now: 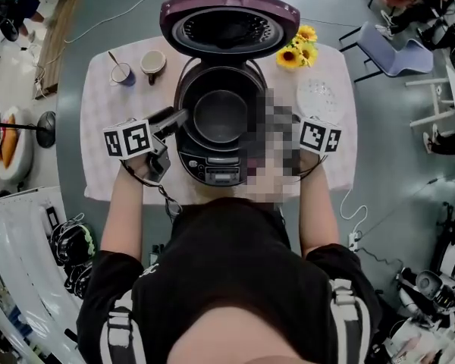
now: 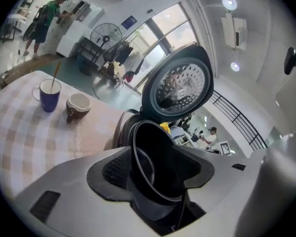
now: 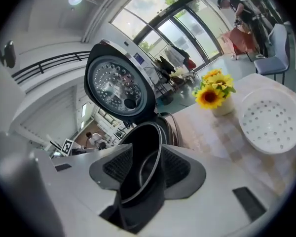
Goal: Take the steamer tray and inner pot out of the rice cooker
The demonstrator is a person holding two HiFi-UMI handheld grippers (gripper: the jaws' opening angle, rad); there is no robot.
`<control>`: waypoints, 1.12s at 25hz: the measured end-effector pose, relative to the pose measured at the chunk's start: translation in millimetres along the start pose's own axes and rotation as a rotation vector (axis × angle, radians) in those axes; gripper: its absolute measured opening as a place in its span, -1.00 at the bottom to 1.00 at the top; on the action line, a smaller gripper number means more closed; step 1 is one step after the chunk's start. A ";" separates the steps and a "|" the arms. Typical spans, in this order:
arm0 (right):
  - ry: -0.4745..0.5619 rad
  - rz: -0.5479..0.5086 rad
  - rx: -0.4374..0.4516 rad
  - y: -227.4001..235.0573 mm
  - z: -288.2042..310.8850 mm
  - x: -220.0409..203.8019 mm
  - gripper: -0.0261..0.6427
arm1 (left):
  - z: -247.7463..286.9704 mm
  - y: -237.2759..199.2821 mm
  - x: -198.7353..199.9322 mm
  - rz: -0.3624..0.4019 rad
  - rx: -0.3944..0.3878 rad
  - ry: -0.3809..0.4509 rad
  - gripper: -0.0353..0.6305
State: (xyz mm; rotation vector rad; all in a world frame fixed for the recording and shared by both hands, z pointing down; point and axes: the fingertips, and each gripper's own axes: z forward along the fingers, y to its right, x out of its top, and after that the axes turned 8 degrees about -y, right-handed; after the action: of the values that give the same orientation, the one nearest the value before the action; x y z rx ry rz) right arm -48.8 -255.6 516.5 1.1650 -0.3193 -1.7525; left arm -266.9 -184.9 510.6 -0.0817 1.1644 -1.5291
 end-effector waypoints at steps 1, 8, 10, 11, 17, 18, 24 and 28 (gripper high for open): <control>0.001 0.013 0.004 3.0 1.4 0.9 -0.38 | 1.7 -1.8 1.4 -0.011 -0.005 0.001 -0.13; 0.001 0.045 0.038 11.3 9.6 2.2 -0.39 | 10.8 -12.1 6.3 -0.055 -0.009 0.015 -0.14; 0.007 0.048 0.051 10.9 9.2 2.6 -0.39 | 10.0 -13.3 7.1 -0.075 -0.025 0.026 -0.17; 0.009 0.047 0.056 10.6 8.8 2.5 -0.39 | 9.3 -13.3 7.6 -0.088 -0.037 0.033 -0.18; 0.014 0.046 0.096 3.6 12.7 3.8 -0.39 | 15.3 -8.1 9.5 -0.097 -0.071 0.036 -0.25; 0.013 0.045 0.095 3.1 13.7 4.1 -0.39 | 16.7 -7.8 10.0 -0.093 -0.068 0.034 -0.25; 0.009 0.085 0.085 5.2 15.4 5.8 -0.40 | 19.6 -13.0 6.9 -0.104 -0.005 -0.002 -0.39; -0.034 0.134 0.001 16.2 18.5 4.3 -0.60 | 21.8 -25.2 2.7 -0.134 0.109 -0.047 -0.69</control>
State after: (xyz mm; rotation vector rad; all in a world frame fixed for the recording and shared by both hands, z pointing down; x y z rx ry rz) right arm -54.9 -272.3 534.1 1.0904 -0.4098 -1.6570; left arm -272.4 -203.9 537.5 -0.1238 1.0543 -1.6968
